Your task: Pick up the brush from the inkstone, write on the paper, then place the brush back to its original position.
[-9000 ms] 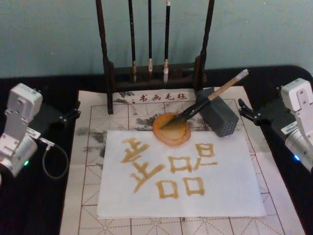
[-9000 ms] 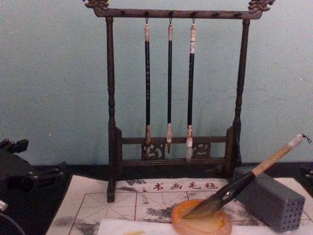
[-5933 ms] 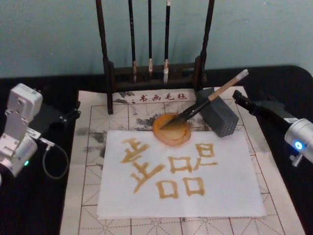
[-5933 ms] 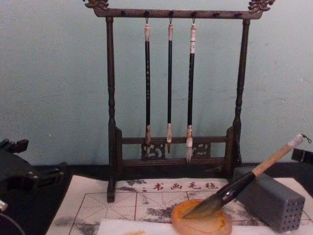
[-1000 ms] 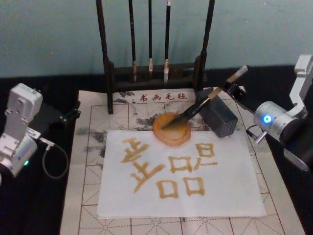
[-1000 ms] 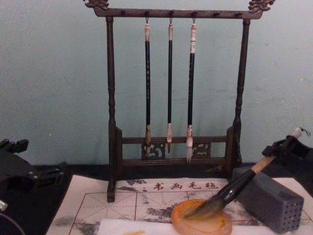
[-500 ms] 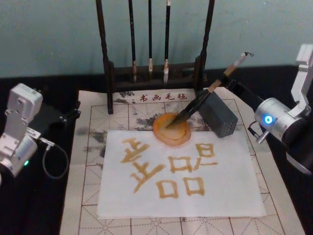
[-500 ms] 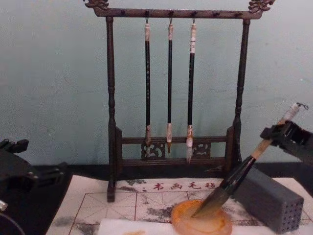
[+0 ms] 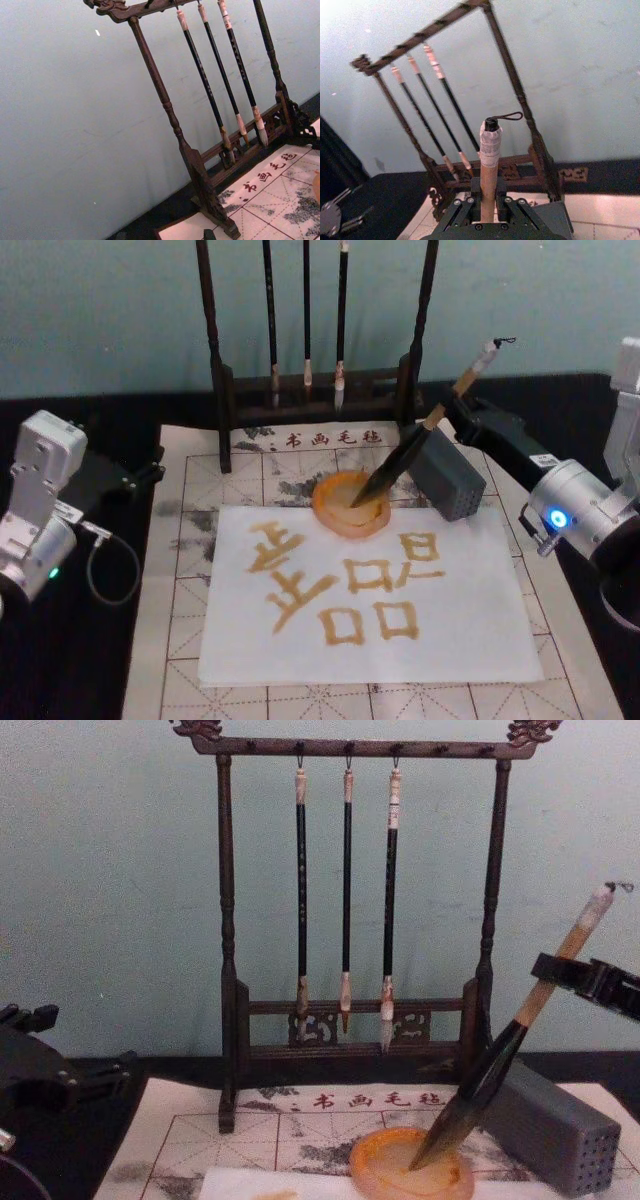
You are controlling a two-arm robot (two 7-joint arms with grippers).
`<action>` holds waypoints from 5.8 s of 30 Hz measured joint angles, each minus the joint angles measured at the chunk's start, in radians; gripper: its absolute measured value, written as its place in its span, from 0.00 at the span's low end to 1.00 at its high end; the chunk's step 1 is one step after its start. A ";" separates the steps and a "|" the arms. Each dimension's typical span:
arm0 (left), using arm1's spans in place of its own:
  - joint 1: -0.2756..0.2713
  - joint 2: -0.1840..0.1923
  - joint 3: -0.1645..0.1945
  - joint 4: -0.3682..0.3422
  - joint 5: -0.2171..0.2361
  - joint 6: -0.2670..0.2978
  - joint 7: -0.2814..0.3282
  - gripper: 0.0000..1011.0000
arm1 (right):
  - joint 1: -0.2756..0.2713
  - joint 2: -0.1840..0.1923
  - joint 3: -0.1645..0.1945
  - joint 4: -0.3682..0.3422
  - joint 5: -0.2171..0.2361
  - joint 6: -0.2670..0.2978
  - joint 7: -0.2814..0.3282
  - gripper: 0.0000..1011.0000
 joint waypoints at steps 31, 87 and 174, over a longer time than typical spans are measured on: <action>0.000 0.000 0.000 0.000 0.000 0.000 0.000 0.99 | -0.149 0.060 0.037 -0.121 -0.215 -0.166 0.107 0.19; 0.000 0.000 0.000 0.000 0.000 0.000 0.000 0.99 | -0.488 0.139 0.254 -0.359 -0.304 -0.165 0.202 0.19; 0.000 0.000 0.000 0.000 0.000 0.000 0.000 0.99 | -0.573 0.098 0.363 -0.385 -0.354 -0.179 0.214 0.19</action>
